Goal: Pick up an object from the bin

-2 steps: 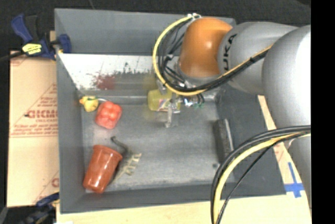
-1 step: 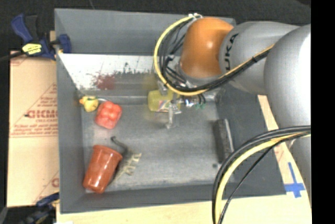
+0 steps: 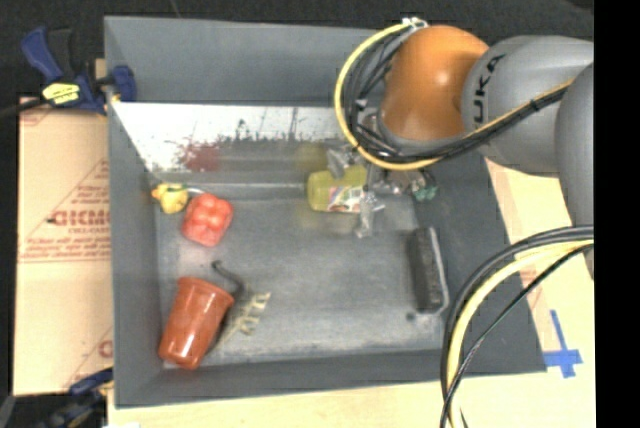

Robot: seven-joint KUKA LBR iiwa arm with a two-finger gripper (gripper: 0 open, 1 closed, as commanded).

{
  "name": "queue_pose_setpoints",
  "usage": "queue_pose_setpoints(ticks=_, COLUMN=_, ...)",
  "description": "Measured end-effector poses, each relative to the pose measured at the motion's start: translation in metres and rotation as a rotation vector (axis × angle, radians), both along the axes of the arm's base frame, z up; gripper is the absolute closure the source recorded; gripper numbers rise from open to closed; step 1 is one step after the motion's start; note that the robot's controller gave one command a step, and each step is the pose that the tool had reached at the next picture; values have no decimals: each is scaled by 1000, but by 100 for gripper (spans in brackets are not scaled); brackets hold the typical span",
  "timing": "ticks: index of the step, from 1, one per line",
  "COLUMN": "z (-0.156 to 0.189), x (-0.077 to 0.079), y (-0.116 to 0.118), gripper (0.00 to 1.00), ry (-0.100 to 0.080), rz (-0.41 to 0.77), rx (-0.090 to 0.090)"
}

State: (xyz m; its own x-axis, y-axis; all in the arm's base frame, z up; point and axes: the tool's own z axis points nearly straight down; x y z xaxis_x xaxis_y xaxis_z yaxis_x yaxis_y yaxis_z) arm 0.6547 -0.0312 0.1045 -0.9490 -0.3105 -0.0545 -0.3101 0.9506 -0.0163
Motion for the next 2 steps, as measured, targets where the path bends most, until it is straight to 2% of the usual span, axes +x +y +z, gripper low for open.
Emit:
queue_pose_setpoints(ticks=1, z=-22, x=4, y=25, gripper=0, ry=-4, rz=-35, rx=7)
queue_pose_setpoints(ticks=2, z=-24, x=4, y=-5, gripper=100, ry=-24, rz=-117, rx=13)
